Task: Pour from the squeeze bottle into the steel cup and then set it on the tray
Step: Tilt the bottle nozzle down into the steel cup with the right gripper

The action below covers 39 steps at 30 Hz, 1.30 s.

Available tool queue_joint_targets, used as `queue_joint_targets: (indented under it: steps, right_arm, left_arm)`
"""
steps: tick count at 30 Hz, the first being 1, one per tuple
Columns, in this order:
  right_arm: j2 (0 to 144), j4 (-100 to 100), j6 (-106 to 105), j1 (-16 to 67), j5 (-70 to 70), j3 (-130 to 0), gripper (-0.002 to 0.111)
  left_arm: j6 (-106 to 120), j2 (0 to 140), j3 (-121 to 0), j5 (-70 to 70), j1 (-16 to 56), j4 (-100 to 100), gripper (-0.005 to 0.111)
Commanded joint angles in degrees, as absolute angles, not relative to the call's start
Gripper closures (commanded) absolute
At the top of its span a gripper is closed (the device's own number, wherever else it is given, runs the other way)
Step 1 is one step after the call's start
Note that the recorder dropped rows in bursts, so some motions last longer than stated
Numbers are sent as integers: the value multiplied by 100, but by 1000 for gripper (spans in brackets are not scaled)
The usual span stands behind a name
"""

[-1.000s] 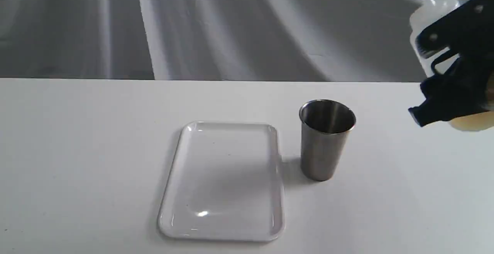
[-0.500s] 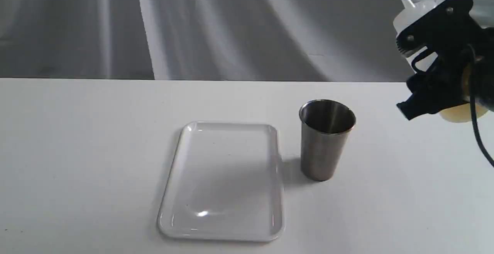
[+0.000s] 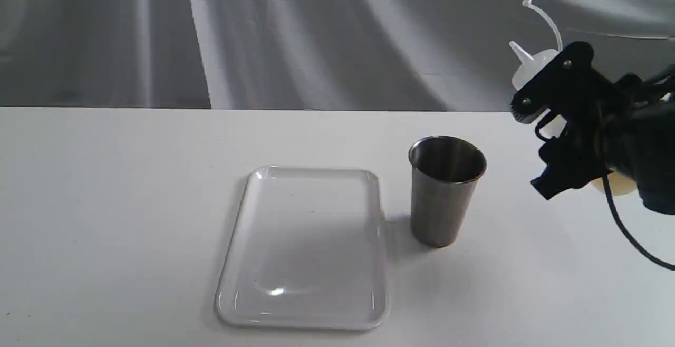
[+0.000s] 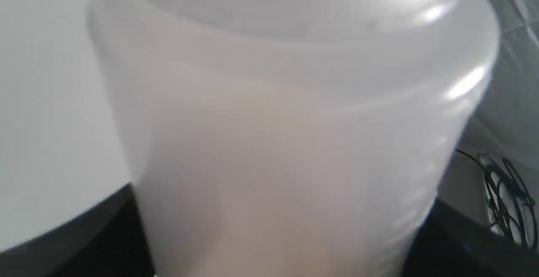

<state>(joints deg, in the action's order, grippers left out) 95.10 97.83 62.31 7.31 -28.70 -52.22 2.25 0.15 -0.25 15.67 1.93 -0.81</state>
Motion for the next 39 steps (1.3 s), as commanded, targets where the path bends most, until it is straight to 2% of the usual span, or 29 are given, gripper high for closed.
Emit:
queue_joint_targets:
  steps: [1, 6, 27, 39]
  right_arm:
    - [9490, 9995, 6256, 727, -3264, -5277, 108]
    - [9558, 9995, 5938, 727, -3712, -5277, 108]
    - [9841, 9995, 3238, 760, -3845, -5614, 108]
    - [10260, 9995, 2245, 1148, -4511, -5943, 108]
  left_arm:
    - [198, 0, 0, 1524, 224, -87, 107]
    - [198, 0, 0, 1524, 224, -87, 107]
    - [199, 0, 0, 1524, 224, -87, 107]
    - [211, 0, 0, 1524, 224, -87, 107]
